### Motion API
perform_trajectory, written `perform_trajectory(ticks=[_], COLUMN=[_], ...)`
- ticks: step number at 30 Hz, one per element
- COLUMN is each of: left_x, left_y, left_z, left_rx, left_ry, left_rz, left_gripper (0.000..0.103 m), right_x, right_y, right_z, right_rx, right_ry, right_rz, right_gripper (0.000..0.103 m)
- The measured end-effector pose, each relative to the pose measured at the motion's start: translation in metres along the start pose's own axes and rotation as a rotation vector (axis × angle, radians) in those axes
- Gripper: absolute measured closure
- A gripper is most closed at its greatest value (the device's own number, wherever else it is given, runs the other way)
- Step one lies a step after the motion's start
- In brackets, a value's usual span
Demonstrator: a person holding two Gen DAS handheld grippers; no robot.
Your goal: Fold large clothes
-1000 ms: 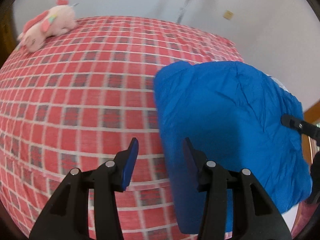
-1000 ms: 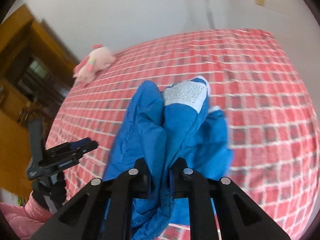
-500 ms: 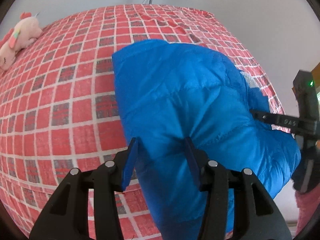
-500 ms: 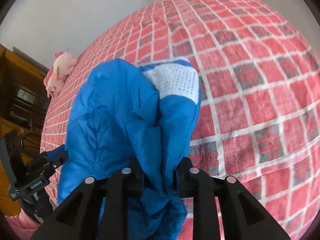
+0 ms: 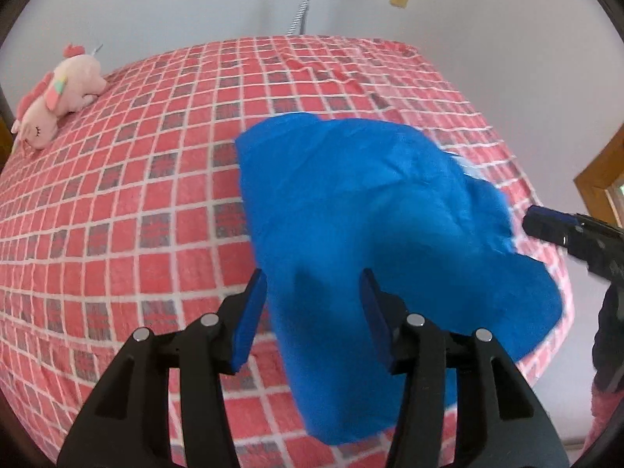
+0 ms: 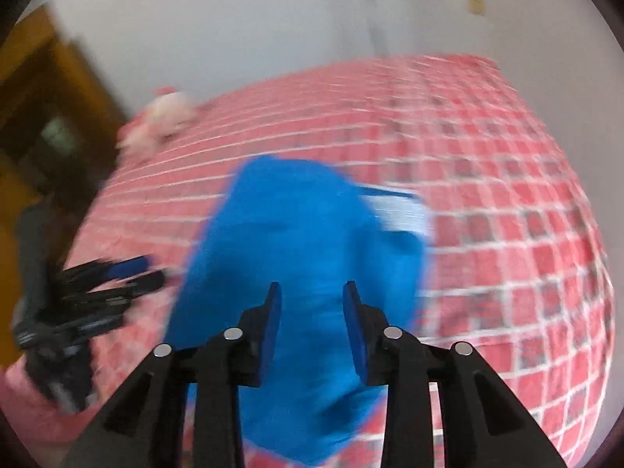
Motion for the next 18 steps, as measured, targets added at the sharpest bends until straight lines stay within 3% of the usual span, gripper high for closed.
perform_trajectory(ticks=[2,5,9,12,18], left_x=[0.006,0.015,0.033,0.041,0.051], left_y=[-0.005,-0.002,0.013,0.025,0.043], left_z=[0.011,0.023,0.031,0.031,0.035], left_rx=[0.005,-0.016,0.01,0.034,0.001], left_ry=[0.03,0.092,0.118,0.117,0.179], left_rz=[0.018,0.032,-0.021,-0.046,-0.033], left_gripper=[0.054,0.054,0.054,0.051,0.049], right_x=[0.009,0.034,0.068,0.096,0.121], right_y=[0.003,0.01,0.022,0.04,0.067], right_z=[-0.022,-0.016,0.006,0.024,0.037], right_rx=[-0.01,0.034,0.071,0.129,0.073], right_ry=[-0.054,-0.048,0.027,0.071,0.181], right_rz=[-0.032,-0.089,-0.161,-0.228,-0.201], right_gripper=[0.081,0.083,0.102,0.103,0.103])
Point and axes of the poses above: each gripper's, at about its wrist camera, not at the fingertips, and y roughly the way its jaws point, z to its right, x to its underside, the point moved 8 cm from there along y, roughly the way its jaws point, and after that the axes turned 1 degree about -x, right-handed, at the moved point
